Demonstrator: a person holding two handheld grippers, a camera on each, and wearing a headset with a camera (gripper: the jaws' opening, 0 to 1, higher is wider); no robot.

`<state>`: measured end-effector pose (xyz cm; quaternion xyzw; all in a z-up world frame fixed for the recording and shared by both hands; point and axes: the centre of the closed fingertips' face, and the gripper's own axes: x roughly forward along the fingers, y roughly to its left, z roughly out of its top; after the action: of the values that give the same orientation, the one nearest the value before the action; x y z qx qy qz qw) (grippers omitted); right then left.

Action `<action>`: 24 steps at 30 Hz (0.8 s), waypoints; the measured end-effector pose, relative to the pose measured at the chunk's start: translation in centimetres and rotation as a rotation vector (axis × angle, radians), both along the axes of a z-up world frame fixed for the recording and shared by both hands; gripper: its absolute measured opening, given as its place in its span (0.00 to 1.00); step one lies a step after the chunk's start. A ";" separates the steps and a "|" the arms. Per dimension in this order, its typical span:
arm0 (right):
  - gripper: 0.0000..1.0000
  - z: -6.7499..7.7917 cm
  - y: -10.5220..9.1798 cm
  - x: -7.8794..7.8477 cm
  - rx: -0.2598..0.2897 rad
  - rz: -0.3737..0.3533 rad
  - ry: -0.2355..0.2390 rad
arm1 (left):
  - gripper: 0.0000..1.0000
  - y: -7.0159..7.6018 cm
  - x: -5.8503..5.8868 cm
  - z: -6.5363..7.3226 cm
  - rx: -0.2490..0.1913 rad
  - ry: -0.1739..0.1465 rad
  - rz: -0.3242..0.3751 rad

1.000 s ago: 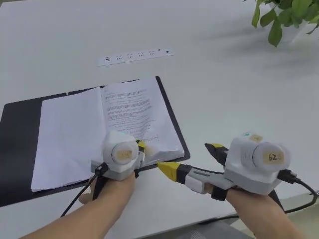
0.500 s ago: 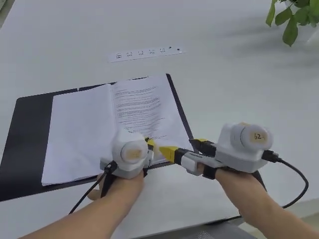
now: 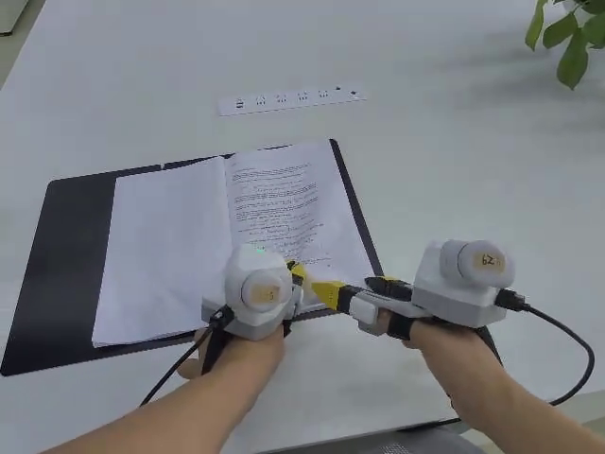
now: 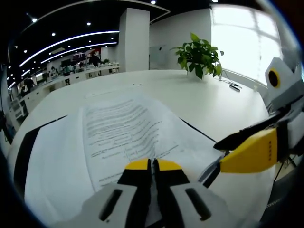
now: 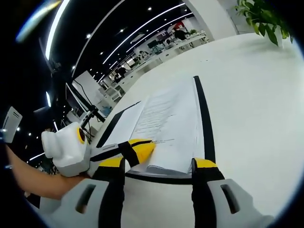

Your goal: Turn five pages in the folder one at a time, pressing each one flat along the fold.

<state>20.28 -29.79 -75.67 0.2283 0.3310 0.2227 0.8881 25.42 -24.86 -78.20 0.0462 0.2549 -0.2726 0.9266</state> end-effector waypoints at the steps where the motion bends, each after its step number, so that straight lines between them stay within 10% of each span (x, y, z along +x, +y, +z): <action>1: 0.55 0.0 0.0 0.0 0.008 -0.004 0.003 | 0.02 0.0 0.0 0.0 -0.001 0.000 0.001; 17: 0.47 -0.3 -0.3 0.1 0.041 -0.041 0.039 | 0.02 0.1 -0.1 0.0 -0.010 0.003 0.006; 24: 0.20 -1.4 -1.8 0.4 -0.020 -0.094 0.064 | 0.03 0.1 -0.1 0.0 -0.014 0.012 0.006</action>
<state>20.64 -31.62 -77.03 0.2417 0.3502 0.1702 0.8888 25.35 -24.77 -78.15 0.0375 0.2587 -0.2719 0.9261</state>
